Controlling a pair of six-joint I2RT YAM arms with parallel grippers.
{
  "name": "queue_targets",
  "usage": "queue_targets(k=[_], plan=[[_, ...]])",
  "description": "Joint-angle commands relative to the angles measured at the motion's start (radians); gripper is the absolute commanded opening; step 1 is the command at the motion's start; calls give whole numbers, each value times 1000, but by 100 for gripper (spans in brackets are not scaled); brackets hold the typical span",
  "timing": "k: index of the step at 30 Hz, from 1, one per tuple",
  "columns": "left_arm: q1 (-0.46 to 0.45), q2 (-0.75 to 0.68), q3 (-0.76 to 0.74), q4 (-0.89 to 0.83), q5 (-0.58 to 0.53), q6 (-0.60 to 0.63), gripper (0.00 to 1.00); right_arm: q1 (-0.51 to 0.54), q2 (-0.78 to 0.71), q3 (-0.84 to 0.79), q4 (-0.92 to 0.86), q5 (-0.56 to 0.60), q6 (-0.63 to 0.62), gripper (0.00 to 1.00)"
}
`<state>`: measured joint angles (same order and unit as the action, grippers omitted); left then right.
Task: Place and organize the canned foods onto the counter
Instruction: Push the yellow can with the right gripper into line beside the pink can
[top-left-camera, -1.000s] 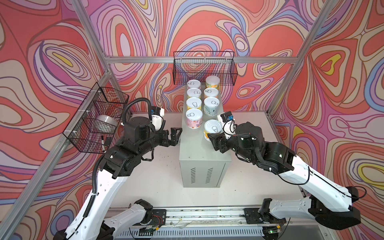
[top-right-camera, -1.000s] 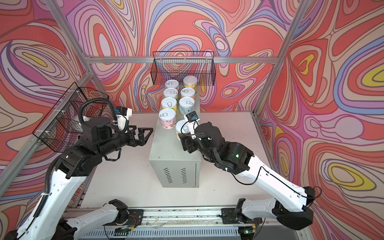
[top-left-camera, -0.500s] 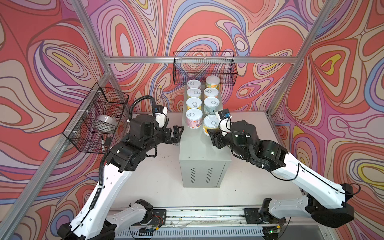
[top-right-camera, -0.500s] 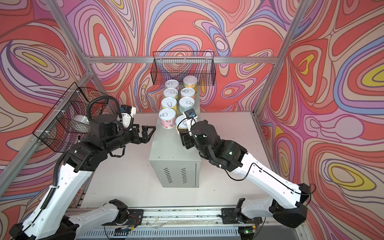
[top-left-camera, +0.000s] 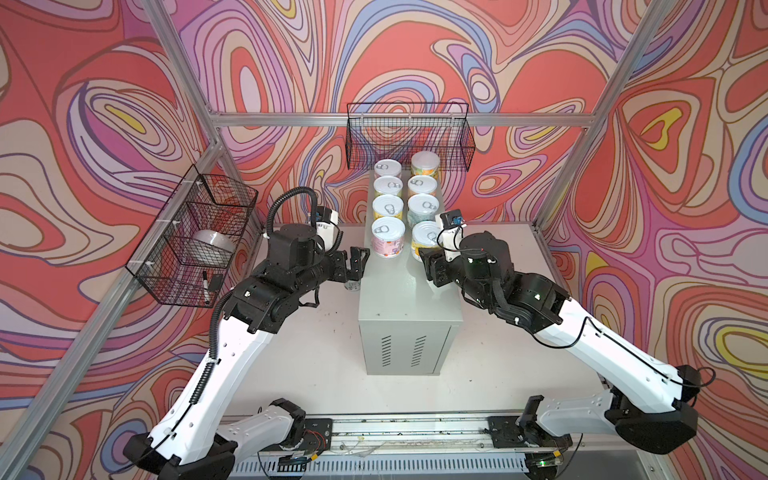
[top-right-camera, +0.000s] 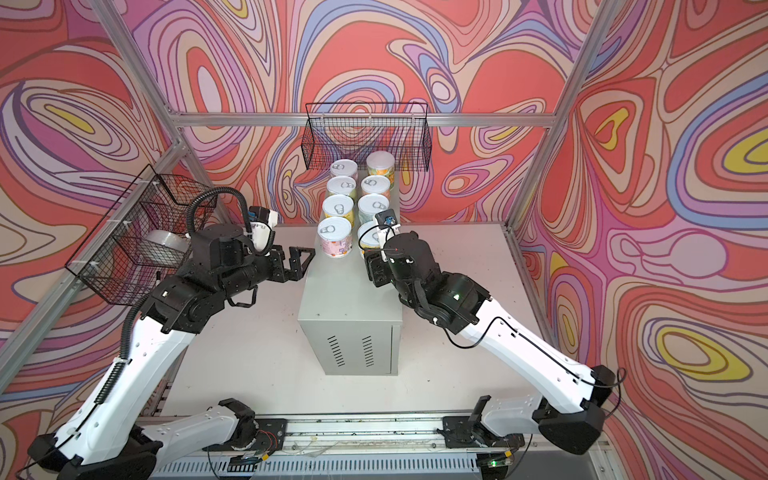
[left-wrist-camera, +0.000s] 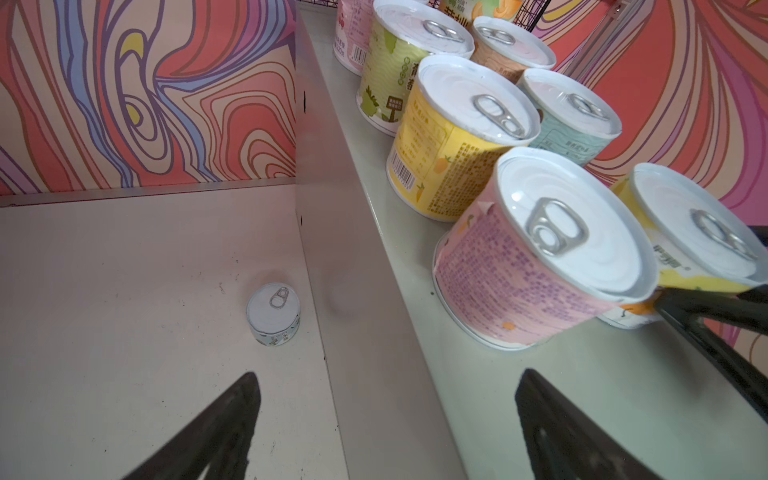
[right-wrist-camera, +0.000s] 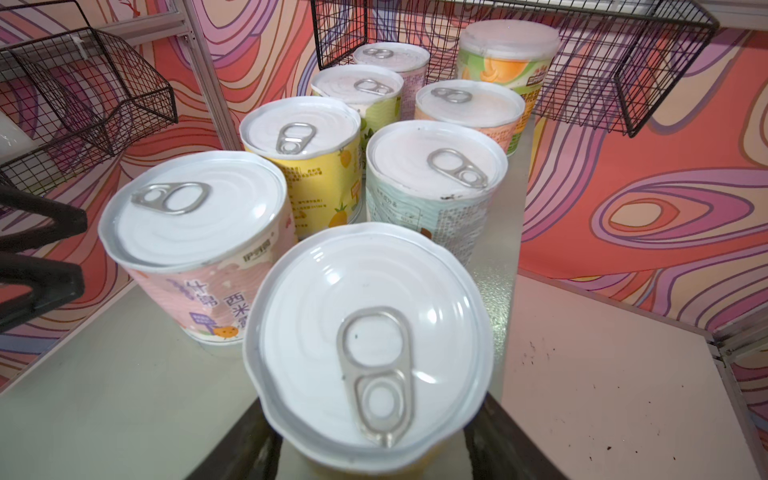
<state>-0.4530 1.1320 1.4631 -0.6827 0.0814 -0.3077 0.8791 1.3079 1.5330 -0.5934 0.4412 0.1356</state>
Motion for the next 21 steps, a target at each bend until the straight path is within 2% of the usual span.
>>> queue_targets(k=[1,21], plan=[[10,15,4,36,2,10,95,-17,13,9,29,-15,7,68],[23,47,3,61,22,10,94,-58,60,33,53,-67,10,67]])
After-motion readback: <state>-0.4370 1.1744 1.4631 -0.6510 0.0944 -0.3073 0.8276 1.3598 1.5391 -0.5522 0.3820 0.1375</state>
